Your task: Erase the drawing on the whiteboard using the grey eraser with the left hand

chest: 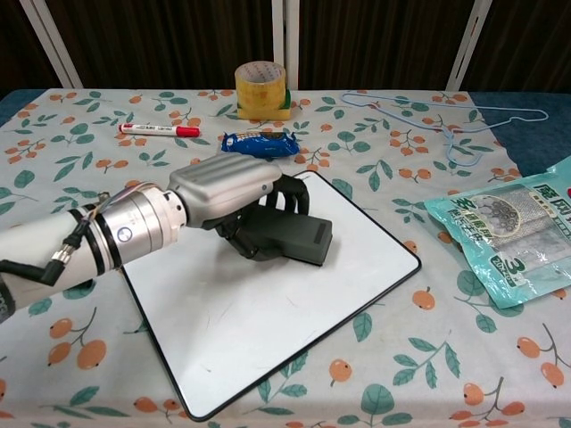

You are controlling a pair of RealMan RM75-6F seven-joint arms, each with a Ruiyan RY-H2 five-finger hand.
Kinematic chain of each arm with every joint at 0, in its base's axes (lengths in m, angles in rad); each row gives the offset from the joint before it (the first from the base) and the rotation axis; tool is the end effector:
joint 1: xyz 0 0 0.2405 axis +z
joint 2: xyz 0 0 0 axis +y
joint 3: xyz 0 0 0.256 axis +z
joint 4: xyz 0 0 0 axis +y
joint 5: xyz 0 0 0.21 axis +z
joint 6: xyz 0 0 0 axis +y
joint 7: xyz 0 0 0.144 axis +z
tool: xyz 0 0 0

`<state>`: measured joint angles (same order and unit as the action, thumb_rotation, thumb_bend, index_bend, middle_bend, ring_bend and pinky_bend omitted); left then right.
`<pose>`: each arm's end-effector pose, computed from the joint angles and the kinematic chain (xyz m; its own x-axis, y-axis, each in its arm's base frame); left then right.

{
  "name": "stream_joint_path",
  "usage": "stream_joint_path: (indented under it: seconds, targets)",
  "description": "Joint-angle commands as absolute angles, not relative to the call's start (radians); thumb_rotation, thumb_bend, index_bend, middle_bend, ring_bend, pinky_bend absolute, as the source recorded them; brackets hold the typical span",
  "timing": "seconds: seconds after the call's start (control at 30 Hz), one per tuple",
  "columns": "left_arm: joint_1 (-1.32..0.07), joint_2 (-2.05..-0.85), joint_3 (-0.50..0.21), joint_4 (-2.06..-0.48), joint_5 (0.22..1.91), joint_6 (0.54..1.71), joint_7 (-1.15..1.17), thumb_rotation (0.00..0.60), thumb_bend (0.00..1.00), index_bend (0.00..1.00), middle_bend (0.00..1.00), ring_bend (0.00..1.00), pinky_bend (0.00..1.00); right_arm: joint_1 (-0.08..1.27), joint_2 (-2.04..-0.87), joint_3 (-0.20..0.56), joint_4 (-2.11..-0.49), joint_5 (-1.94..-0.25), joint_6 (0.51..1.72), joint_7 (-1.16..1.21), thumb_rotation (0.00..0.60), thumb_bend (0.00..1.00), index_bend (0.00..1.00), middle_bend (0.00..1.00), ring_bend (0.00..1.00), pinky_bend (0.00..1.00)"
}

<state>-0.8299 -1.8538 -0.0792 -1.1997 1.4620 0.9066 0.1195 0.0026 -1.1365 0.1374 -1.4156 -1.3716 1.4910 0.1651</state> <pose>-0.0949 0.3023 -0.1181 0.4882 0.3008 0.8193 0.7143 -0.6770 -0.1771 -0.3696 -0.1697 0.1992 0.3982 0.0937 0.9125 -0.9051 0.2020 0.3742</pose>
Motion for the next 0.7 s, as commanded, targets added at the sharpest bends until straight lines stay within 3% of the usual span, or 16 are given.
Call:
stream_joint_path:
  seconds: [0.03,0.4,0.7]
  targets:
    - [-0.827,-1.84,-0.063,-1.23,1.474,0.907,0.127,0.6,0.45,0.63,0.57,0.53,0.59,0.003,-1.137,0.136,-1.415,-1.372,1.489,0.166,0.6,0.28,0.0,0.0,0.0,0.0]
    - [-0.801,-1.746,0.008,-1.361,1.508,0.906,0.175,0.6,0.45,0.63,0.57,0.54,0.59,0.001,-1.136,0.136,-1.417,-1.376,1.494,0.165,0.6,0.28,0.0,0.0,0.0,0.0]
    - [-0.753,-1.623,0.033,-1.49,1.556,1.0,0.184,0.6,0.45,0.64,0.58,0.54,0.6,0.002,-1.139,0.135,-1.42,-1.379,1.495,0.16,0.6,0.28,0.0,0.0,0.0,0.0]
